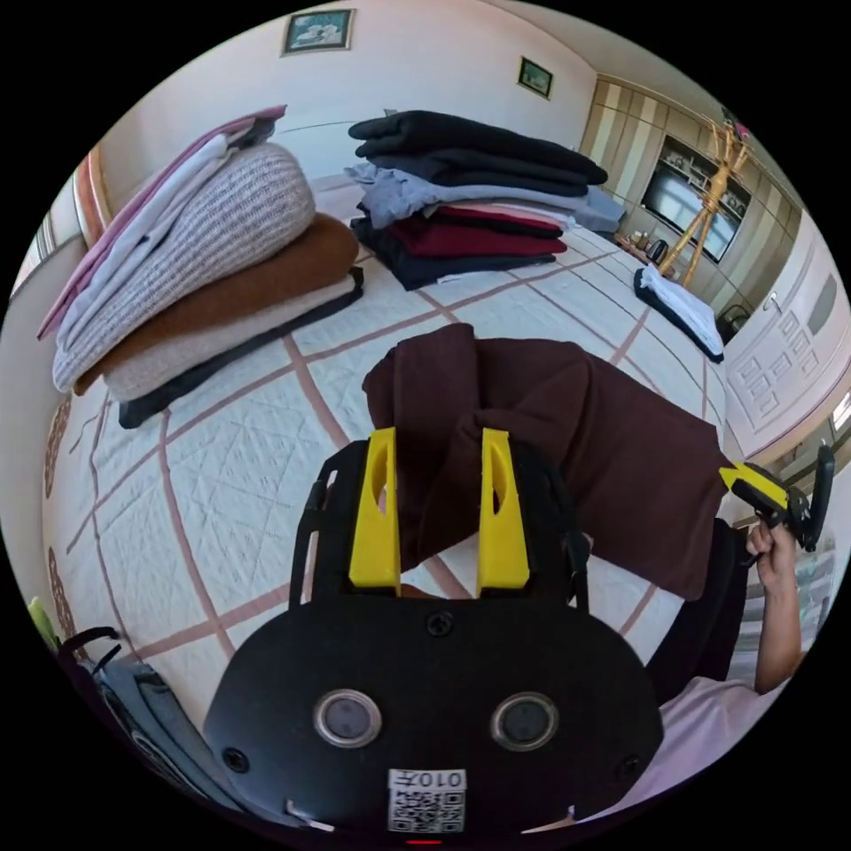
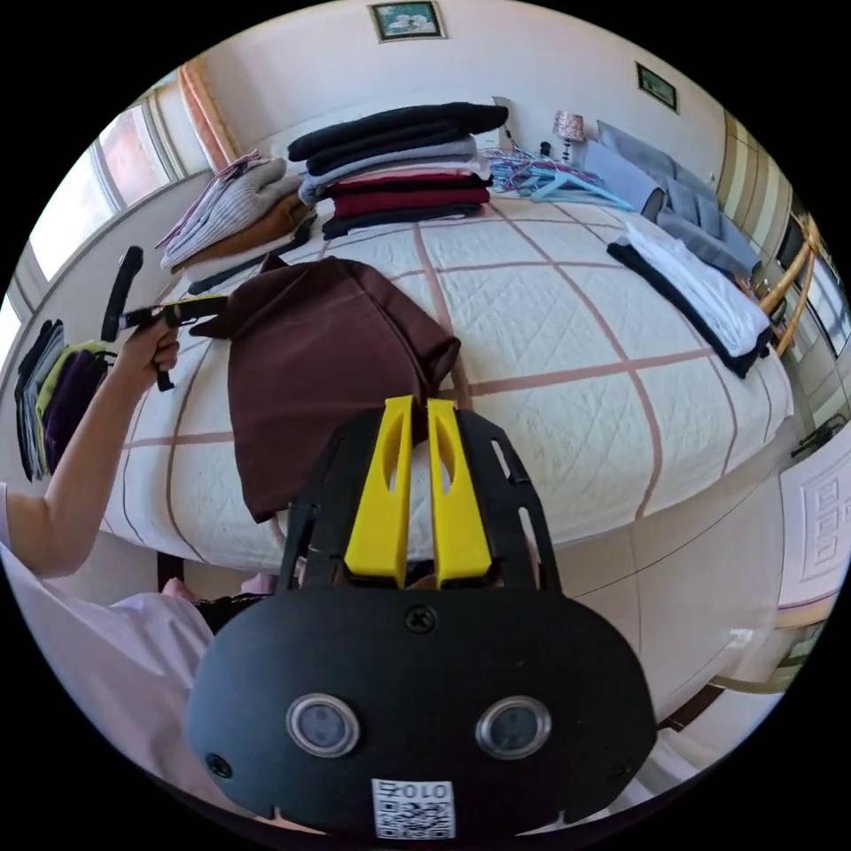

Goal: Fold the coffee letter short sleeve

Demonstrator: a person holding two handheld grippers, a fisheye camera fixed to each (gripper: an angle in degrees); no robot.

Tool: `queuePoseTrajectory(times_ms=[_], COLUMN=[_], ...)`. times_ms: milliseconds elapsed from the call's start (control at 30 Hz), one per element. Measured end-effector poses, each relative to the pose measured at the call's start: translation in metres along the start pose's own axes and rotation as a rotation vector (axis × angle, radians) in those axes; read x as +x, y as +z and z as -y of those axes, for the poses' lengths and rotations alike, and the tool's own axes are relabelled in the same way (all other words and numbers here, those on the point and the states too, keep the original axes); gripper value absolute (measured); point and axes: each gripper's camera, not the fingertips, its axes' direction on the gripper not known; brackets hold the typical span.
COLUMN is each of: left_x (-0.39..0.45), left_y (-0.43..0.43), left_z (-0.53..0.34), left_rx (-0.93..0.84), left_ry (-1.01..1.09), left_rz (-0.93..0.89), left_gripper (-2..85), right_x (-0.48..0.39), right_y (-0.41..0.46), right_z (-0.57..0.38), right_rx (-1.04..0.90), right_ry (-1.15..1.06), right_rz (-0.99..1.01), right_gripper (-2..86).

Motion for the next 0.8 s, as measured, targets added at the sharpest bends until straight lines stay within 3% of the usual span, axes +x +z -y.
queuePoseTrajectory(times_ms=[133, 200, 333, 467, 667, 800], left_x=[-0.029, -0.036, -0.03, -0.014, -0.04, -0.052], left_y=[-0.014, -0.016, -0.016, -0.049, -0.047, -0.071], left_z=[0.013, 0.016, 0.014, -0.003, 0.022, 0.032], left_rx=[0.05, 0.032, -0.052, 0.027, 0.018, 0.119], left_ry=[-0.015, -0.004, 0.058, 0.096, 0.005, -0.021], left_rz=[-0.117, -0.168, -0.305, -0.25, -0.197, -0.293], left_gripper=[12.6, 12.0, 10.8, 12.6, 14.5, 14.5], right_x=[-0.014, -0.006, 0.021, 0.036, 0.023, 0.024], right_y=[-0.039, -0.062, -0.088, -0.091, -0.116, -0.133], right_z=[0.012, 0.031, 0.068, 0.085, 0.048, 0.029], right_rx=[0.067, 0.106, 0.128, 0.134, 0.351, 0.318], right_ry=[-0.078, -0.107, -0.122, -0.104, -0.23, -0.224], right_rz=[-0.046, -0.193, -0.27, -0.385, -0.127, -0.181], right_gripper=[2.2, 1.9, 1.8, 2.0, 2.5, 2.4])
